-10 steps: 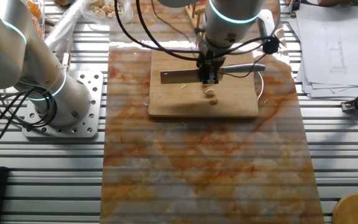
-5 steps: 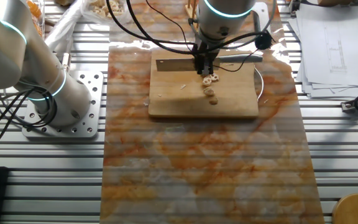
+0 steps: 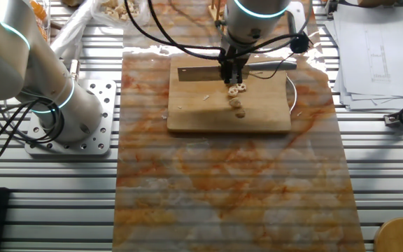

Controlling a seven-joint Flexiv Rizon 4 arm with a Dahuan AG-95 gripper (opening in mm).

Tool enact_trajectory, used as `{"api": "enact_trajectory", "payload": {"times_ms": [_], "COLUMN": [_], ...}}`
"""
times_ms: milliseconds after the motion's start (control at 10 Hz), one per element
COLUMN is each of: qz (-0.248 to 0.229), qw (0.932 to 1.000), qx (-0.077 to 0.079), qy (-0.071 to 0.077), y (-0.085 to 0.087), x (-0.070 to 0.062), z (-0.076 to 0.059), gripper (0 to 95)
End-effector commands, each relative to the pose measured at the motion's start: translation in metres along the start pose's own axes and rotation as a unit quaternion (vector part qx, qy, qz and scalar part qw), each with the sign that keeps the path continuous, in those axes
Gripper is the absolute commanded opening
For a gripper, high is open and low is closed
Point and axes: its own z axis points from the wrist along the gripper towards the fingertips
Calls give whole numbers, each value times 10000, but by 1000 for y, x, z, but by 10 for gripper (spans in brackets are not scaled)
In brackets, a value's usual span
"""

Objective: Slice the lotus root

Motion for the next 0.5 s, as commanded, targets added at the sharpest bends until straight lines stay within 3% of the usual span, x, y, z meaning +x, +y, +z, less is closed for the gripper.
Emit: {"api": "enact_trajectory", "payload": {"times_ms": [100,300,500], "qz": [14,-131,-252], "qw": [10000,9995,9995], "qx": [75,247,152], "qy": [49,129,130], "y": [1,1,1], "x": [-2,-2,-2], "z": [1,1,1], "gripper": [0,0,0]}}
